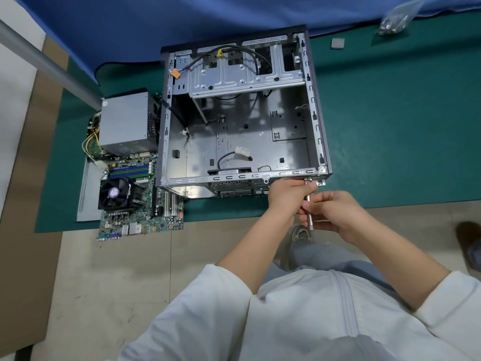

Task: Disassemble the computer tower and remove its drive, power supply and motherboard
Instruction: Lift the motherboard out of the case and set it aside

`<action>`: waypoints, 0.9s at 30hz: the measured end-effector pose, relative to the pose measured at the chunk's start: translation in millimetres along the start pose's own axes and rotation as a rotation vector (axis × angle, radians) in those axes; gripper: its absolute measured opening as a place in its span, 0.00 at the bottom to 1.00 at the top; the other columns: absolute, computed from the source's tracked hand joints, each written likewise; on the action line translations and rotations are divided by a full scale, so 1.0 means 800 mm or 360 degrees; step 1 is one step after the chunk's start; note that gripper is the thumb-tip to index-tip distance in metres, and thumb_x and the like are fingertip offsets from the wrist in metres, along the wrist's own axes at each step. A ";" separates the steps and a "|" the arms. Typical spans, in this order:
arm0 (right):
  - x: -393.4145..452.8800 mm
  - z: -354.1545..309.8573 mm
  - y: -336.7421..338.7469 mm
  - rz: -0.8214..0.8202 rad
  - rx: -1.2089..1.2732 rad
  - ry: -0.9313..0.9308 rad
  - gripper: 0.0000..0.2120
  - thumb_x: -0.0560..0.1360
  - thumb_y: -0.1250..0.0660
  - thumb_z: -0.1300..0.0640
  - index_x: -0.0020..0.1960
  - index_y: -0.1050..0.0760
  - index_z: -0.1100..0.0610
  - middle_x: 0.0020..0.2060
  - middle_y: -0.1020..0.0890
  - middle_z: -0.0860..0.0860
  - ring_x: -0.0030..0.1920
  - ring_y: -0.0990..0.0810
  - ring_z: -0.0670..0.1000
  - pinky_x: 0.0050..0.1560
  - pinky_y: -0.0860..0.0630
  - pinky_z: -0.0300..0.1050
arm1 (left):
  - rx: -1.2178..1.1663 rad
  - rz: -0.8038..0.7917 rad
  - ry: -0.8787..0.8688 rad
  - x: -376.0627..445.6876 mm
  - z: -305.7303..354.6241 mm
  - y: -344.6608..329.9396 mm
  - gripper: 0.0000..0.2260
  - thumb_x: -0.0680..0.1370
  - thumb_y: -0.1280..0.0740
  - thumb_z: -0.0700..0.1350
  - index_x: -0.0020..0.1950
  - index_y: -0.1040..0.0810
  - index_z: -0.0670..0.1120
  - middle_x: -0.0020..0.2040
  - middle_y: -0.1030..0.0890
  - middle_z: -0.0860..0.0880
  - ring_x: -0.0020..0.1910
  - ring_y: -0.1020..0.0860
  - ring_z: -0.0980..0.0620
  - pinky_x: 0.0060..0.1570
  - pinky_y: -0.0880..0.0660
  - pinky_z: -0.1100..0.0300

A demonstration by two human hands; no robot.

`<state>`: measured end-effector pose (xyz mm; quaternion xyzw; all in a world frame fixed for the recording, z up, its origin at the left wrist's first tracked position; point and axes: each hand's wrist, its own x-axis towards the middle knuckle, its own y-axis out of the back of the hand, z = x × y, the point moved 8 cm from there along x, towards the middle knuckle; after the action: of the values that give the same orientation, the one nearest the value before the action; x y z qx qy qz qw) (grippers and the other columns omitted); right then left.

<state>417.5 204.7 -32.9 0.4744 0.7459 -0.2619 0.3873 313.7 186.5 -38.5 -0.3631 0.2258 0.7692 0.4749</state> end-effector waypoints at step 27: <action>0.004 0.001 -0.012 -0.0175 -0.0080 0.0032 0.06 0.73 0.31 0.65 0.40 0.26 0.58 0.32 0.21 0.52 0.31 0.25 0.49 0.31 0.21 0.41 | -0.0139 0.0036 0.0045 0.005 0.001 -0.002 0.04 0.76 0.31 0.40 0.44 0.19 0.39 0.42 0.16 0.46 0.46 0.18 0.46 0.51 0.21 0.55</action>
<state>407.8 201.5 -36.2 0.4255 0.7811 -0.2590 0.3766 313.5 189.9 -41.0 -0.3918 0.2028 0.7784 0.4466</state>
